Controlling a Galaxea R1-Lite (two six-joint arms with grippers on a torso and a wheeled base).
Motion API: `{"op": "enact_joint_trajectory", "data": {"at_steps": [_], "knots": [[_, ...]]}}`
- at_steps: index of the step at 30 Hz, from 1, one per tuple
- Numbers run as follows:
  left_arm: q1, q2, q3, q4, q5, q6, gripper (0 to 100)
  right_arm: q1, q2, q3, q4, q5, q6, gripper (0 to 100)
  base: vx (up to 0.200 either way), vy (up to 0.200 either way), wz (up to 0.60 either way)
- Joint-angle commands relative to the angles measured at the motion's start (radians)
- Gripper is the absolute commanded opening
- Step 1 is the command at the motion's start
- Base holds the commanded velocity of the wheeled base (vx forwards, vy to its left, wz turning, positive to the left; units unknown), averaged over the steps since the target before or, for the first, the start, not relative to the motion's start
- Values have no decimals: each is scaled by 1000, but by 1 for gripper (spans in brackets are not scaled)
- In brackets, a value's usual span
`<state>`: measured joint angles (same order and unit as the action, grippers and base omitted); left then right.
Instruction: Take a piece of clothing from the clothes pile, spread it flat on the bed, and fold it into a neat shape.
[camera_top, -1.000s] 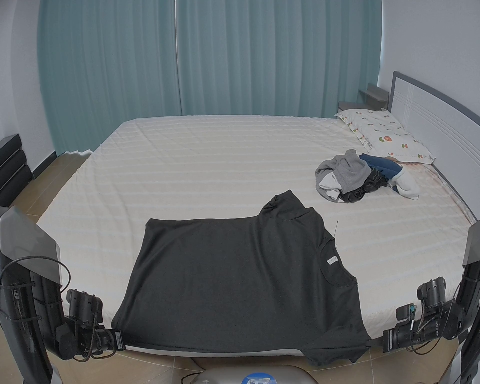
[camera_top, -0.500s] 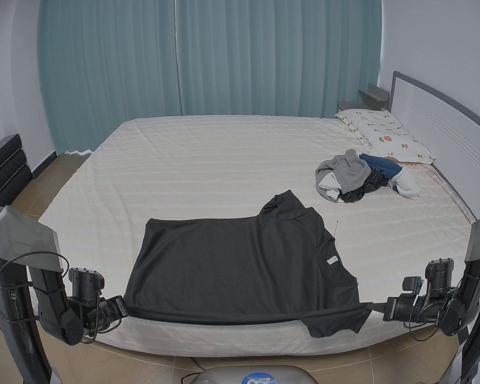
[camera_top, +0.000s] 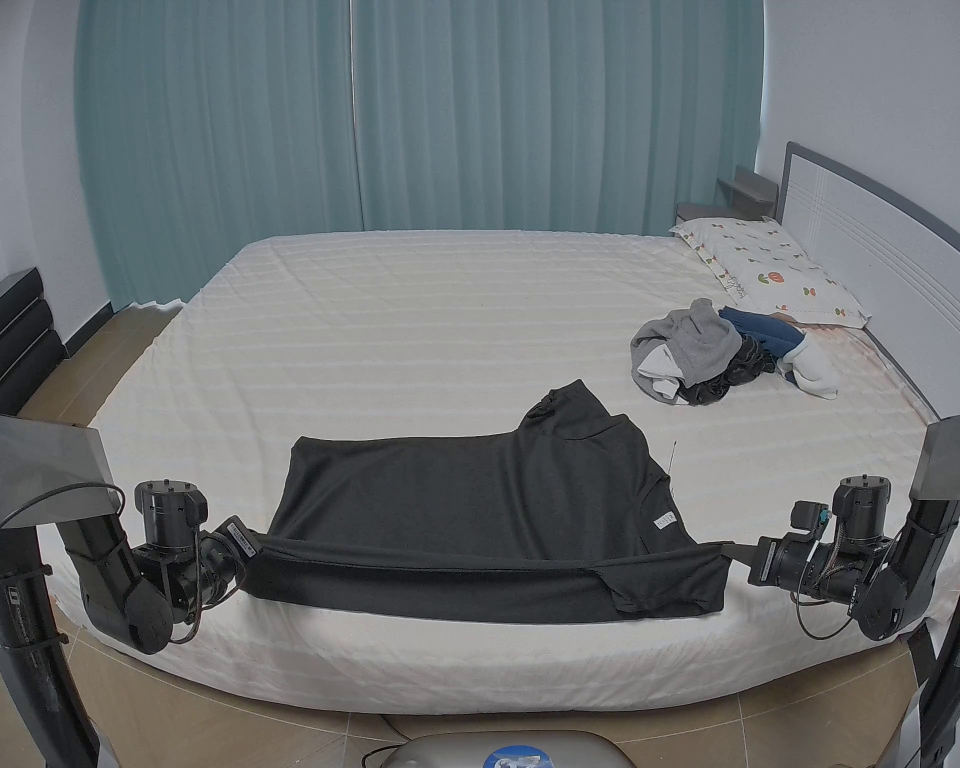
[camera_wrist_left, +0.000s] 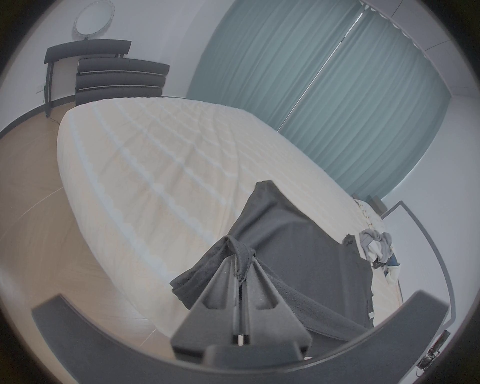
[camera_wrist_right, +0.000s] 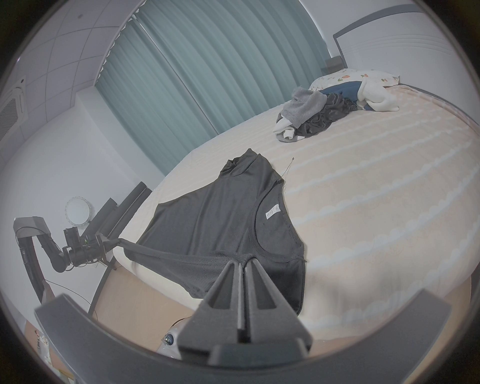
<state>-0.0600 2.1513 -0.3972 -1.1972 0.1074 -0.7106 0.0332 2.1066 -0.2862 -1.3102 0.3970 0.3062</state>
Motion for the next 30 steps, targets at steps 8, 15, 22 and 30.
{"op": "enact_joint_trajectory", "data": {"at_steps": [8,15,22,30], "knots": [[-3,-145,78,13,6,51,0,2,-151,136,-7,9,2,0,0,0,0],[-4,-137,149,21,28,126,0,5,-206,194,-7,5,1,0,0,0,0],[-14,-137,150,91,55,137,0,-3,-197,114,31,0,1,0,0,0,0],[-21,-160,219,113,81,137,0,-7,-226,179,48,0,-9,0,0,0,0]]}}
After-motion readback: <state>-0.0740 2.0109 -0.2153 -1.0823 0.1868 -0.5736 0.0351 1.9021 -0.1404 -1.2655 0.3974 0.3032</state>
